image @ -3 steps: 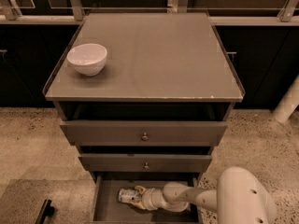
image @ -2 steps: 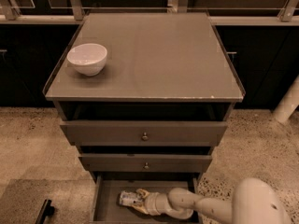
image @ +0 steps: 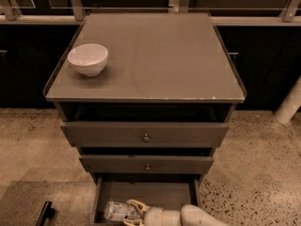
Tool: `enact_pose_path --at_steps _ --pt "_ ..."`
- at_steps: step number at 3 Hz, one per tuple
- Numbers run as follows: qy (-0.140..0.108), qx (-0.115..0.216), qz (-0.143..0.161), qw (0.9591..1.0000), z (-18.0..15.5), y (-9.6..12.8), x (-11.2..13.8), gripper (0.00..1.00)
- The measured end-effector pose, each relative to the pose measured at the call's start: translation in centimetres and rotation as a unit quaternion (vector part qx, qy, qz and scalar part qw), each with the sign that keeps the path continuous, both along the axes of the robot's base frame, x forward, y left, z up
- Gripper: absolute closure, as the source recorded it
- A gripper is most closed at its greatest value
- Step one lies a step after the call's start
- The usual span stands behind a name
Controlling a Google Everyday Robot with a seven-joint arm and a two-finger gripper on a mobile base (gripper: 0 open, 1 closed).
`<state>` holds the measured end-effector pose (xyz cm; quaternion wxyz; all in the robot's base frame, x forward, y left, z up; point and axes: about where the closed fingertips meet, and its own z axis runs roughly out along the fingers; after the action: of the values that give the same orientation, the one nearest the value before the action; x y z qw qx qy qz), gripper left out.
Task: Pick blue plastic bottle from bottom drawer and place on counter
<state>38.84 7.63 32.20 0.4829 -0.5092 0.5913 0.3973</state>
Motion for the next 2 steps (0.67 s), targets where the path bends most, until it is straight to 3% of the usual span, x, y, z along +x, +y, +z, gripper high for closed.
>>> enact_pose_path --at_steps 1,2 --pt "0.002 0.007 -0.024 0.9997 0.41 -2.13 -0.87 1.00" --pt "0.002 0.007 -0.024 0.9997 0.42 -2.14 -0.85 1.00"
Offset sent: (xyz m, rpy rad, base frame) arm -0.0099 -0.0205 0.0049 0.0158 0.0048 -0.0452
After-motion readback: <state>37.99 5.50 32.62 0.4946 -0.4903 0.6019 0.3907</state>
